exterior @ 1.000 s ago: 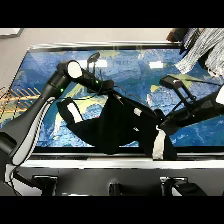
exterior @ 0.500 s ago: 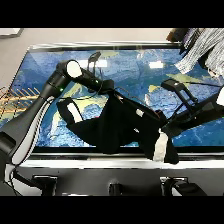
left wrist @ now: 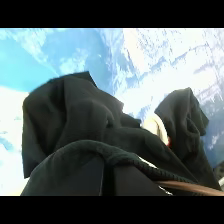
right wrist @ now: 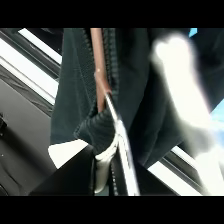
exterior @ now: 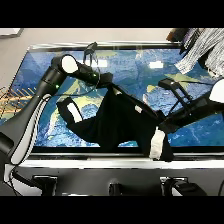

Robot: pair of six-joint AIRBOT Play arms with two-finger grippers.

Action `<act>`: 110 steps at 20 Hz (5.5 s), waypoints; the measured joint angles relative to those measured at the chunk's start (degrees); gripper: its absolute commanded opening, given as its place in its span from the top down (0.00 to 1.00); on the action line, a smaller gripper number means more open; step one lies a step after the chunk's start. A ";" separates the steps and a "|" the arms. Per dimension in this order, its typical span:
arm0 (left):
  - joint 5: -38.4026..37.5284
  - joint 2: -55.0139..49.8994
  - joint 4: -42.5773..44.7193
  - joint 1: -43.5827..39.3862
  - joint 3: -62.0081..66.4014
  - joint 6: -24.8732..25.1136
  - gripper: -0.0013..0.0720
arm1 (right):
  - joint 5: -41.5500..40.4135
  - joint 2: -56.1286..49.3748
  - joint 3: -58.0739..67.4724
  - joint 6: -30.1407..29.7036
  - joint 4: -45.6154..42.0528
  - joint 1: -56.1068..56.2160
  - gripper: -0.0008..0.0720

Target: Fold the clothes and pants, and hang the long-sleeved shirts on hangers.

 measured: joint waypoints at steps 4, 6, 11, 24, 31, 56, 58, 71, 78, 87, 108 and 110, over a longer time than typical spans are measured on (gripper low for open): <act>0.11 0.09 0.42 0.04 0.42 0.68 0.94 | -0.90 -2.62 0.00 0.04 -0.17 2.73 0.92; 0.35 0.13 0.48 0.04 0.50 0.85 0.94 | -1.97 -3.93 0.00 0.94 -1.51 5.75 0.92; 0.33 0.55 0.26 0.02 0.55 1.11 0.94 | -6.51 -7.28 -0.04 5.18 -4.52 12.31 0.92; -7.56 4.17 -3.52 -9.51 0.79 1.29 0.94 | -26.29 -11.23 2.62 12.11 1.11 15.91 0.92; -8.15 7.23 -3.17 -8.48 -0.15 2.62 0.12 | -22.99 -10.69 7.43 9.68 0.90 15.93 0.92; -18.51 16.24 -10.45 15.17 -20.48 61.81 0.06 | -25.16 -10.56 8.00 -40.52 1.55 15.93 0.91; -17.99 16.28 -11.52 15.32 -22.62 65.44 0.06 | -25.20 -10.80 8.00 -41.00 1.64 15.93 0.91; -11.06 14.10 -13.25 13.46 -29.05 75.93 0.25 | -25.79 -13.64 8.00 -42.05 8.00 15.93 0.91; -11.30 12.57 -13.77 13.20 -29.31 79.60 0.94 | -26.27 -12.09 8.02 -42.01 8.72 15.91 0.91; -11.82 17.55 -14.19 13.60 -29.11 81.81 0.95 | -26.05 -7.23 8.04 -36.02 6.91 15.72 0.43; -11.82 22.40 -17.27 13.62 -29.11 82.51 0.95 | -34.36 1.57 -12.79 -40.33 14.32 -13.64 0.21; -11.82 22.40 -17.40 13.62 -29.11 82.53 0.95 | -36.74 -2.54 -13.20 -45.48 19.10 -13.73 0.20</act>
